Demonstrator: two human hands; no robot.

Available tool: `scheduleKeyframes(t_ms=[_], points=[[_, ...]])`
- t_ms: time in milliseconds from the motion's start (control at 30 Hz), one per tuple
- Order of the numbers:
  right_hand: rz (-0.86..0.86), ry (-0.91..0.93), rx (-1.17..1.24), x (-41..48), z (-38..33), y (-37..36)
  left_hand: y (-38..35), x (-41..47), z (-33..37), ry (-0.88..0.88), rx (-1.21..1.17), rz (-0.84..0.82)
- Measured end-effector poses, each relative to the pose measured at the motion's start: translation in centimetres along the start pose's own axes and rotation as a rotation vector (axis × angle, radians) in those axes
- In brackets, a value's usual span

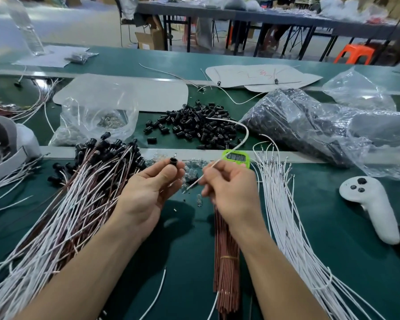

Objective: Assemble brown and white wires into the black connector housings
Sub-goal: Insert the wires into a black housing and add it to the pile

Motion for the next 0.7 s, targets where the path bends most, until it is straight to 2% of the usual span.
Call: scheduleKeyframes(t_ms=[67, 167, 500, 700], points=[[0.092, 0.036, 0.1, 0.3, -0.2, 0.8, -0.2, -0.1, -0.4, 0.017, 0.065, -0.012], [0.128, 0.075, 0.183, 0.3, -0.4, 1.2, -0.2, -0.2, -1.0, 0.016, 0.18, -0.023], [0.226, 0.181, 0.22, 0.3, -0.3, 1.3, -0.5, -0.6, -1.2, 0.002, 0.291, -0.015], [0.199, 0.171, 0.226, 0.0, -0.5, 1.0, -0.6, -0.8, -1.1, -0.012, 0.328, -0.008]])
Point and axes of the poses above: each hand's wrist, its own x-axis towards the middle knuckle, its own y-axis out of the back of the hand, z = x × y, the point moved 1 cm from there along x, towards the middle knuckle, and after that the axes turned 1 degree about -x, right-handed, at the moved point
